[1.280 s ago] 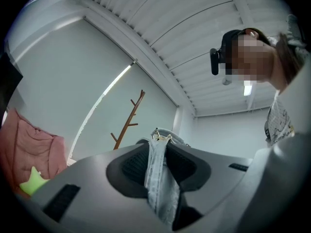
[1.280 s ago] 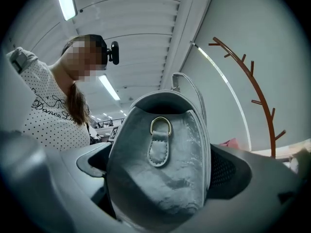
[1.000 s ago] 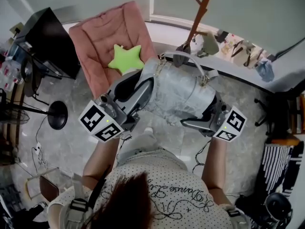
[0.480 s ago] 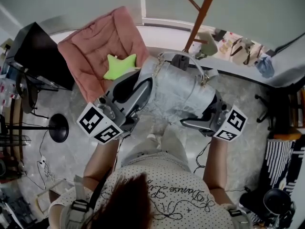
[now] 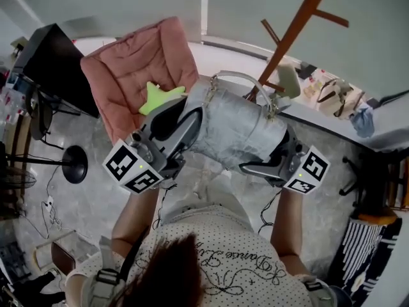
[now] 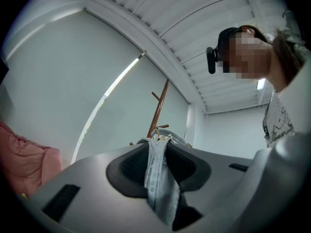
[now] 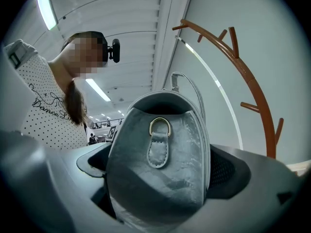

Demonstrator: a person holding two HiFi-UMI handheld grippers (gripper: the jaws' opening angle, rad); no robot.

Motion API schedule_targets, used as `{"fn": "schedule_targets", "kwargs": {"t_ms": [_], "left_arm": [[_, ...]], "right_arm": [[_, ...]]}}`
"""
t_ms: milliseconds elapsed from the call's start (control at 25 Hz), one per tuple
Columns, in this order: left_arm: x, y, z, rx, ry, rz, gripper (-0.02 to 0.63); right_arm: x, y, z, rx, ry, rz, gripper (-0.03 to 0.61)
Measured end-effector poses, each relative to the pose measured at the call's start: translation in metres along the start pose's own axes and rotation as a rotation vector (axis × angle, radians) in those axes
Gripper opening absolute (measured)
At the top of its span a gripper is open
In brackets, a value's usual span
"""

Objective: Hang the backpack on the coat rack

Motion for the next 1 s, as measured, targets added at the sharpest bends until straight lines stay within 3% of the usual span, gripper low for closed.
{"fn": "schedule_targets", "kwargs": {"t_ms": [280, 640, 800, 1000], "left_arm": [[0.005, 0.068, -0.020, -0.075, 0.020, 0.024, 0.115], [0.004, 0.095, -0.042, -0.129, 0.021, 0.042, 0.117], [0.003, 0.116, -0.075, -0.097, 0.008, 0.028, 0.118], [-0.003, 0.127, -0.088, -0.003, 0.003, 0.022, 0.118]], "right_arm": [[-0.026, -0.019, 0.073, -0.060, -0.011, -0.024, 0.594], [-0.040, -0.015, 0.110, -0.090, -0.012, -0.031, 0.594], [-0.042, -0.001, 0.139, -0.037, -0.002, -0.031, 0.594], [-0.047, 0.007, 0.141, 0.059, -0.033, -0.009, 0.592]]}}
Point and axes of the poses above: the fingertips, and each gripper's own axes: y forward along the fingers, z to its right, x out of its underside, the point moved 1 cm from there along -y, backward along the fingers
